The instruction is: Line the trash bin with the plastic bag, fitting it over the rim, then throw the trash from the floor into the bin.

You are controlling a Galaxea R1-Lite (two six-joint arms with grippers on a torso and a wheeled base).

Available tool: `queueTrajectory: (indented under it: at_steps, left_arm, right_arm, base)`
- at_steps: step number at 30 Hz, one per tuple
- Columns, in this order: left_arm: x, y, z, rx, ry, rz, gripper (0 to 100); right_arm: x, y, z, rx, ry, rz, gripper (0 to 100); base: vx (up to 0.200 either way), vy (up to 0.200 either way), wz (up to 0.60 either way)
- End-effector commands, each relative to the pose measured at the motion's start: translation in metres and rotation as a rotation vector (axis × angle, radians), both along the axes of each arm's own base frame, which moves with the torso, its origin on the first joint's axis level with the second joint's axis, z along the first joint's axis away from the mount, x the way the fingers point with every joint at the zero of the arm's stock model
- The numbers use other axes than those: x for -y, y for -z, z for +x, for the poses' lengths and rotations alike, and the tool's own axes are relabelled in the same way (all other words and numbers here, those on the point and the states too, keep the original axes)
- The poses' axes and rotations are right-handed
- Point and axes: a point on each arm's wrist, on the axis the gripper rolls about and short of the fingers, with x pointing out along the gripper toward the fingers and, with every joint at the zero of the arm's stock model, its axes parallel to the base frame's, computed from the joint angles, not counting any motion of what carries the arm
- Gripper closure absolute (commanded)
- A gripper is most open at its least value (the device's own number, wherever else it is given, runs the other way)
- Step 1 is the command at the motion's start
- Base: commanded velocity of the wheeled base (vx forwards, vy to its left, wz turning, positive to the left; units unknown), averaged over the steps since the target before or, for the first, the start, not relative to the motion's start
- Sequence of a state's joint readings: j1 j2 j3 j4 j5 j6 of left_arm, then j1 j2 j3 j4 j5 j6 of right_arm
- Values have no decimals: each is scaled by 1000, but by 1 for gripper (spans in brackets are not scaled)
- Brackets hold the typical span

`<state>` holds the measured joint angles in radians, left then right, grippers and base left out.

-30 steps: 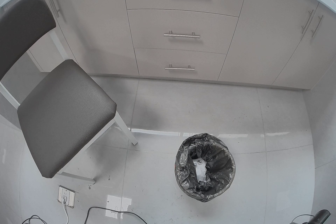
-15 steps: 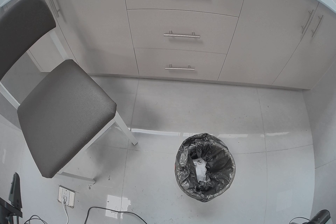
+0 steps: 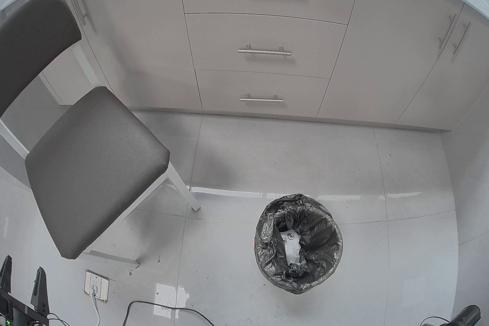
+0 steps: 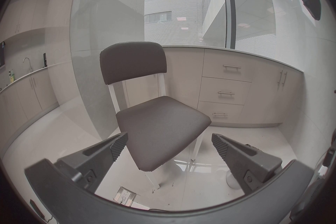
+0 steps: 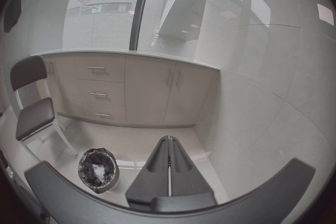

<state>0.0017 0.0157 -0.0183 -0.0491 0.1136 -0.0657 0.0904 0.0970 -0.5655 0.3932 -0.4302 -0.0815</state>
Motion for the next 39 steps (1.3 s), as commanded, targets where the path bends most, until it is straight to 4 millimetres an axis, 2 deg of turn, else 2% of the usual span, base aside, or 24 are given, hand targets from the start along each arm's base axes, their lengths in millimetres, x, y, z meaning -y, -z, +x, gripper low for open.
queueTrajectory:
  at_steps: [1,3,5,9,13,16,18,19,20,22,23,24,27,30,33,35,39]
  left_arm:
    - [3,5,0,-4,109,35,0]
    - [5,5,-1,-18,215,46,0]
    - [5,5,-1,-32,210,57,0]
    - [2,3,-2,-36,73,76,0]
    - [1,5,-1,-38,28,-1,0]
    - [1,5,-1,-39,38,15,0]
    - [2,10,0,-61,99,56,0]
    - [2,10,0,-61,99,56,0]
    - [2,11,0,-62,112,71,0]
    - [3,11,0,-59,112,58,0]
    - [3,11,0,-59,112,58,0]
    - [3,11,0,-58,112,61,0]
    - [3,11,0,-58,112,61,0]
    - [2,10,0,-55,108,56,0]
    - [2,10,0,-53,108,56,0]
    - [2,10,0,-53,109,56,0]
    - [2,10,0,-53,108,56,0]
  right_arm:
    - [-6,7,1,-33,83,-40,100]
    - [-10,12,1,-52,110,-80,100]
    - [-10,12,1,-54,114,-87,100]
    - [-10,5,-2,2,106,-78,100]
    - [-11,16,10,24,45,-48,100]
    - [-11,24,16,32,14,-49,100]
    - [-11,51,23,12,-73,-87,100]
    - [-11,51,23,12,-73,-87,100]
    - [-11,66,32,-46,-104,-117,100]
    - [-11,81,40,-78,-114,-125,100]
    - [-11,81,40,-78,-114,-125,100]
    - [-11,99,49,-89,-124,-125,100]
    - [-12,99,52,-15,-149,-77,100]
    - [-12,101,52,-15,-169,-13,100]
    - [-14,102,52,-2,-266,83,100]
    - [-16,103,52,-22,-324,71,100]
    - [-16,107,52,-67,-336,42,100]
  base:
    - [0,0,0]
    - [0,0,0]
    - [0,0,0]
    - [0,0,0]
    - [0,0,0]
    - [0,0,0]
    - [0,0,0]
    - [0,0,0]
    - [0,0,0]
    - [0,0,0]
    - [0,0,0]
    - [0,0,0]
    - [0,0,0]
    - [0,0,0]
    - [0,0,0]
    - [0,0,0]
    - [0,0,0]
